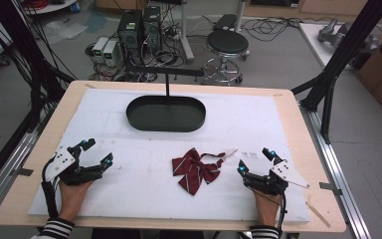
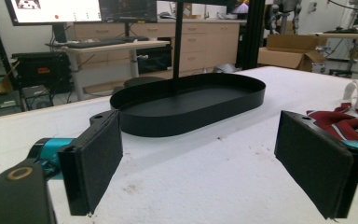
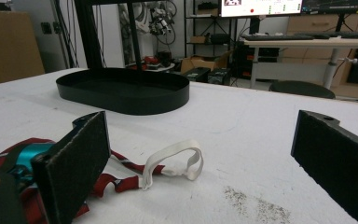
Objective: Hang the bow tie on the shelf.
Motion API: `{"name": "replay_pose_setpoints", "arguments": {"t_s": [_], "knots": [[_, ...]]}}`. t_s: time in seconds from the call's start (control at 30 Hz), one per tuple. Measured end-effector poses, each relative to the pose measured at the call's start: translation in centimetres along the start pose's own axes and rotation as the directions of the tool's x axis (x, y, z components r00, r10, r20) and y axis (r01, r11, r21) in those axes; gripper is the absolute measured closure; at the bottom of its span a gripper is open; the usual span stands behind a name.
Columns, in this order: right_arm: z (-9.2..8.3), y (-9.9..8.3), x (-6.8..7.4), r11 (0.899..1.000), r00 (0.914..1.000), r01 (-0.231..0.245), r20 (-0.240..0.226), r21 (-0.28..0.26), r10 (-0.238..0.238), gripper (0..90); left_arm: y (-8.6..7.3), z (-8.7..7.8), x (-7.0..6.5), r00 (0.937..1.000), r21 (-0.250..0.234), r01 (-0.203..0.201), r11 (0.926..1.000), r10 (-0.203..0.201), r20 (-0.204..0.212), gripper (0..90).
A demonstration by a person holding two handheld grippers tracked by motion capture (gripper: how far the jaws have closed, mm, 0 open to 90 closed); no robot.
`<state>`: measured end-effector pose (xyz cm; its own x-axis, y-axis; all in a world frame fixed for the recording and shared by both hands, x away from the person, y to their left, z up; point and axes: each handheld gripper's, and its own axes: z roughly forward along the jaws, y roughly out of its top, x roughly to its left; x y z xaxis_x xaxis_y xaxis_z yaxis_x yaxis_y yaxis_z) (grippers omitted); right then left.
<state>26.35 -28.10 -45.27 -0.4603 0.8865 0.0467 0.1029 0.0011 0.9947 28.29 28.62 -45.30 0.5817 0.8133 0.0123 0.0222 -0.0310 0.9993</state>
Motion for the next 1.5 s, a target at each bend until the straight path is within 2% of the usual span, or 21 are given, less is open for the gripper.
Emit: {"name": "replay_pose_setpoints", "arguments": {"t_s": [0.5, 0.87, 1.0, 1.17, 1.27, 1.5], "knots": [[0.0, 0.0, 0.2, 1.000, 0.9997, 0.024, 0.009, -0.007, -0.024, 3.5, -0.1, -0.2, -0.1, 1.0000, -0.019, -0.005, 0.9998, 0.005, -0.002, 15.3], [0.0, 0.0, 0.2, 1.000, 0.9997, 0.019, 0.014, -0.002, -0.019, 3.5, -0.1, -0.2, -0.1, 1.0000, -0.028, -0.001, 0.9996, 0.001, -0.005, 15.3], [0.1, 0.0, 0.4, 0.999, 0.9991, 0.040, 0.015, 0.002, -0.040, 3.5, -0.1, -0.2, -0.1, 1.0000, -0.026, -0.003, 0.9997, 0.003, -0.007, 15.3], [0.3, 0.5, 0.6, 0.999, 0.9997, 0.024, -0.003, 0.041, -0.024, 3.5, -0.1, -0.2, 0.0, 0.9999, -0.025, 0.004, 0.9997, -0.005, -0.010, 15.4], [0.7, 1.6, 0.6, 0.997, 0.9992, 0.036, 0.014, 0.073, -0.037, 3.5, -0.1, -0.2, 0.0, 0.9999, -0.025, 0.004, 0.9997, -0.005, -0.011, 15.4], [1.9, 3.5, 0.6, 0.989, 0.9985, 0.029, 0.043, 0.148, -0.035, 3.5, -0.1, -0.2, -0.1, 0.9999, -0.020, -0.002, 0.9998, 0.001, -0.011, 15.4]]}}
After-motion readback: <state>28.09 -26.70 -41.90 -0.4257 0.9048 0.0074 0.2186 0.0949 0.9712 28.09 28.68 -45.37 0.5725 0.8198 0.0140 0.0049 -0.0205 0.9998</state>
